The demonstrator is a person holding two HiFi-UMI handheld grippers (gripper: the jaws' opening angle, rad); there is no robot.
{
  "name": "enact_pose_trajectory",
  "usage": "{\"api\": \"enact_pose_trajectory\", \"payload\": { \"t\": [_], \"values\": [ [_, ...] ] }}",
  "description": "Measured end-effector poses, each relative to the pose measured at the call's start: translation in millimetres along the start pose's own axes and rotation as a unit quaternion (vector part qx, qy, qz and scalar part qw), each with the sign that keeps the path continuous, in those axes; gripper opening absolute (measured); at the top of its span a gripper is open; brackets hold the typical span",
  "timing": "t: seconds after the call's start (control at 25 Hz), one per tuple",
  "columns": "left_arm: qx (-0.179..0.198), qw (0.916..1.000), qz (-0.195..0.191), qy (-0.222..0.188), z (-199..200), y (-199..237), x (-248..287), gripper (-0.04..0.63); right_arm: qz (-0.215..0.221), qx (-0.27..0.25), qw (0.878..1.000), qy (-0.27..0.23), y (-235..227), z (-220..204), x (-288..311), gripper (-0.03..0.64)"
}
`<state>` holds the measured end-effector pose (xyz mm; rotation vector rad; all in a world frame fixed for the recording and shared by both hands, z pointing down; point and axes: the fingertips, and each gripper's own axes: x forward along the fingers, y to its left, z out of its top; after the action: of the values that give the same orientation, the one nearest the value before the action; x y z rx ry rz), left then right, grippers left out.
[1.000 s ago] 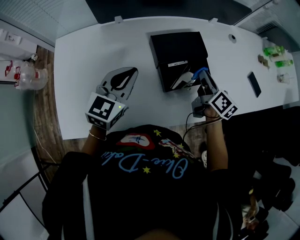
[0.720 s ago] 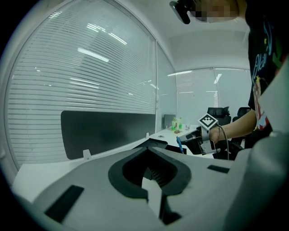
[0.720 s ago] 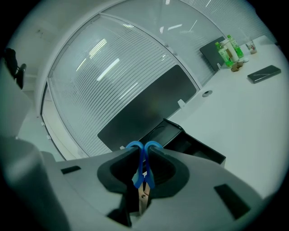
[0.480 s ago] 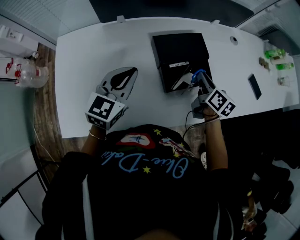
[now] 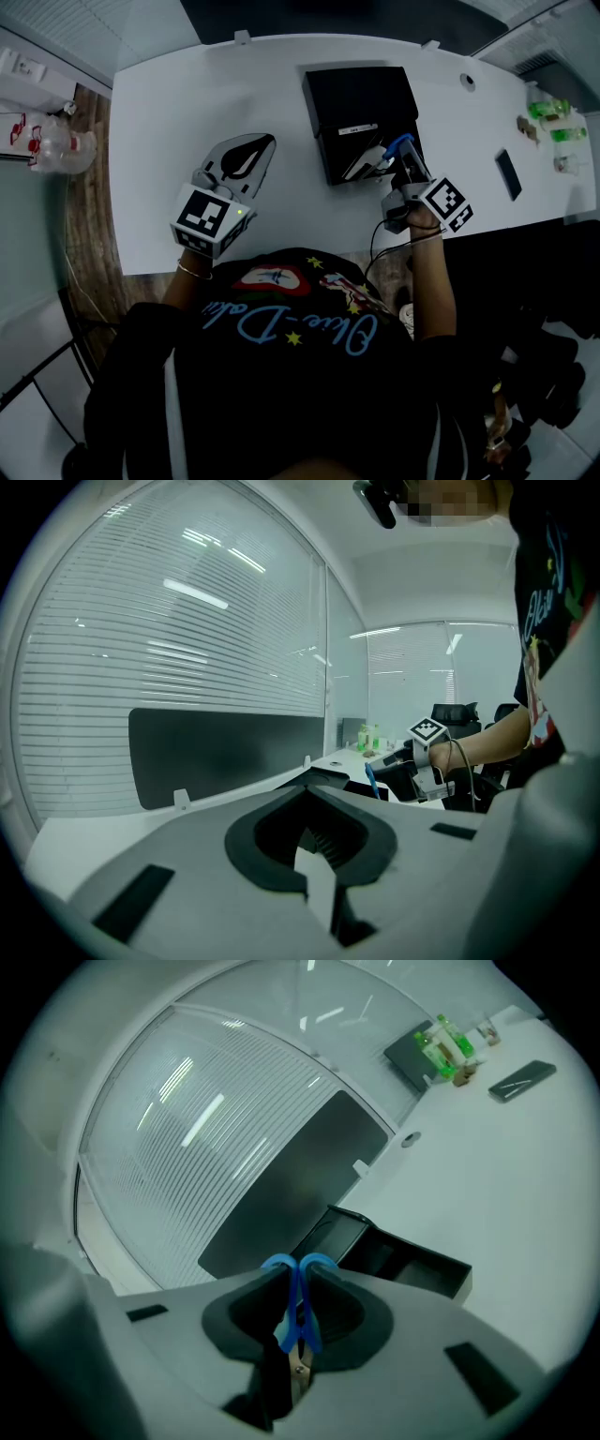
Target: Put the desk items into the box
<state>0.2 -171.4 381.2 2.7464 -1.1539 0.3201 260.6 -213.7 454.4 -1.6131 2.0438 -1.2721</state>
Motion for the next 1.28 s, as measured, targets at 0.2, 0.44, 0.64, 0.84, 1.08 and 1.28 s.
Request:
{"api": "enact_pose_trajectory", "payload": {
  "t": [0.2, 0.44, 0.64, 0.84, 1.08, 1.28],
  "values": [
    [-0.004, 1.0, 0.003, 0.0, -1, 1, -1, 0.008, -0.001, 0.078, 0.996, -0.033, -11, 3, -1, 0.078],
    [-0.002, 1.0, 0.006, 0.002, -1, 2, -2, 0.008, -0.015, 0.065, 0.998, -0.021, -17, -3, 3, 0.078],
    [0.0, 1.0, 0.007, -0.001, -1, 3, -2, 0.008, -0.049, 0.052, 0.997, 0.001, -27, -10, 2, 0.08],
    [-0.002, 1.0, 0.007, 0.0, -1, 2, -3, 0.008, -0.062, 0.053, 0.997, 0.012, -33, -14, 1, 0.081],
    [-0.005, 1.0, 0.006, 0.001, -2, 1, -3, 0.008, -0.067, 0.048, 0.996, 0.023, -34, -16, 3, 0.081],
    [-0.002, 1.0, 0.005, 0.005, -1, 1, -3, 0.008, -0.073, 0.038, 0.996, 0.038, -32, -19, 3, 0.081]
  ]
}}
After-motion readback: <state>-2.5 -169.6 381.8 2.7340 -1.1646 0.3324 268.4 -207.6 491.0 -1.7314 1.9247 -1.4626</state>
